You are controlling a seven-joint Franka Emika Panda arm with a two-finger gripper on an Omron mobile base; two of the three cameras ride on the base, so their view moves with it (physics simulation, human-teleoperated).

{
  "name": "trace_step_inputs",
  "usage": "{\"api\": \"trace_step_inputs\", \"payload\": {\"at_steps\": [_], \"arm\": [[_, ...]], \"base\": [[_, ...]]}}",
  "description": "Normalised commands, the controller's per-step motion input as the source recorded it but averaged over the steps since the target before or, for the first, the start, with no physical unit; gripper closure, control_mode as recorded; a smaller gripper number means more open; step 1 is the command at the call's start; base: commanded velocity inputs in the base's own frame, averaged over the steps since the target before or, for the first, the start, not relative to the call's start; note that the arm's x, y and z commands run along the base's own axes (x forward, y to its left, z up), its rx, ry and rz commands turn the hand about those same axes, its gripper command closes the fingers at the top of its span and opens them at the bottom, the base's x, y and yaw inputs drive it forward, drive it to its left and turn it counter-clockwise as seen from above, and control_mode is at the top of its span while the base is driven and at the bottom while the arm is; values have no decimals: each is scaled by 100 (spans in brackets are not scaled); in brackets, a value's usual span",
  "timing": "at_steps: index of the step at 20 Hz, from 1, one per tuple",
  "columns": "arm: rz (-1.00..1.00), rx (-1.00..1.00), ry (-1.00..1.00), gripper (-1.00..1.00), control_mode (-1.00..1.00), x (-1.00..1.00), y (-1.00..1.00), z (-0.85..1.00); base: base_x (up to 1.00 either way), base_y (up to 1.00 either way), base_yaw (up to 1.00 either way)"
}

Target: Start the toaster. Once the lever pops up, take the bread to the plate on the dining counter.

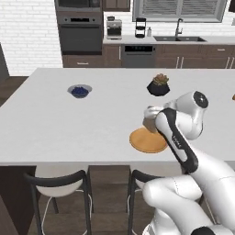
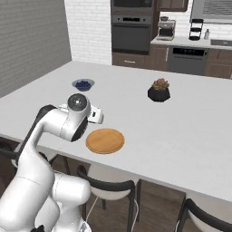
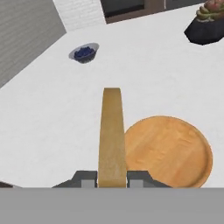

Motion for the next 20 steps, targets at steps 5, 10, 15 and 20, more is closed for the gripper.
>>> {"api": "trace_step_inputs", "payload": {"at_steps": [5,10,15,20], "arm": [[0,3,7,100,-100,14,-37,-47],[2,3,0,100,-100,-1,-37,-56],[1,0,0,100,-100,0,-1,-65],[5,1,0,100,-100,4,22,-36]], "base": [[0,0,0],[0,0,0],[0,0,0],[0,0,0]]}}
